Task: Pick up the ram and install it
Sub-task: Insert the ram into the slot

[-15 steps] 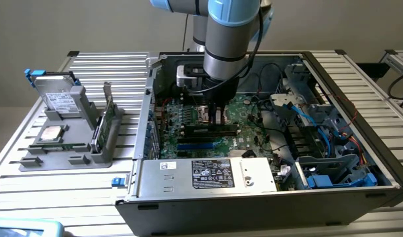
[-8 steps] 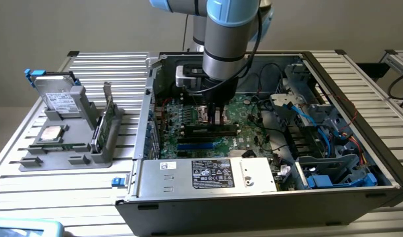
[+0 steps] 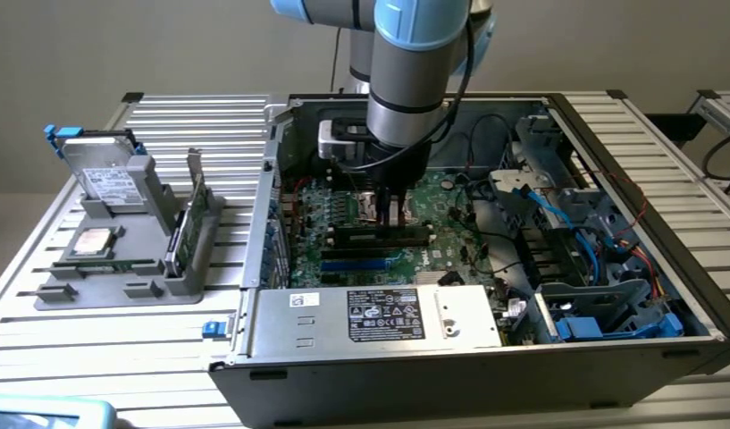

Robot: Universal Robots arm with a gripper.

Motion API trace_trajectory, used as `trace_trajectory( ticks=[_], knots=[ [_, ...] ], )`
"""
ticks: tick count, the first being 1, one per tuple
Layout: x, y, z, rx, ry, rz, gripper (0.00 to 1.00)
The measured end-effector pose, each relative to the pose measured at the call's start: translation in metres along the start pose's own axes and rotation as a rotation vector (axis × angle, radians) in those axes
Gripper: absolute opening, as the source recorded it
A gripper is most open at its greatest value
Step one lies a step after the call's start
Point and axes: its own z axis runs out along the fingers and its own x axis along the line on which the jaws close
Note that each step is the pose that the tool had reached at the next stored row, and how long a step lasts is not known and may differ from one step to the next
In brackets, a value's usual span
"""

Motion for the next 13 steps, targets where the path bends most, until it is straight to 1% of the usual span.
trace_trajectory(
  ticks=[6, 7, 9, 10, 13],
  knots=[
    [0.0, 0.0001, 0.0002, 0.0, -0.0002, 0.0, 0.15],
    [0.0, 0.0001, 0.0002, 0.0001, -0.0003, 0.0, 0.27],
    [-0.0001, 0.0, 0.0001, 0.0001, -0.0004, 0.0, 0.27],
    [-0.0001, 0.0, -0.0003, 0.0001, -0.0003, 0.0, 0.34],
    [-0.0004, 0.0002, -0.0052, 0.0, -0.0002, 0.0, 0.34]
  ],
)
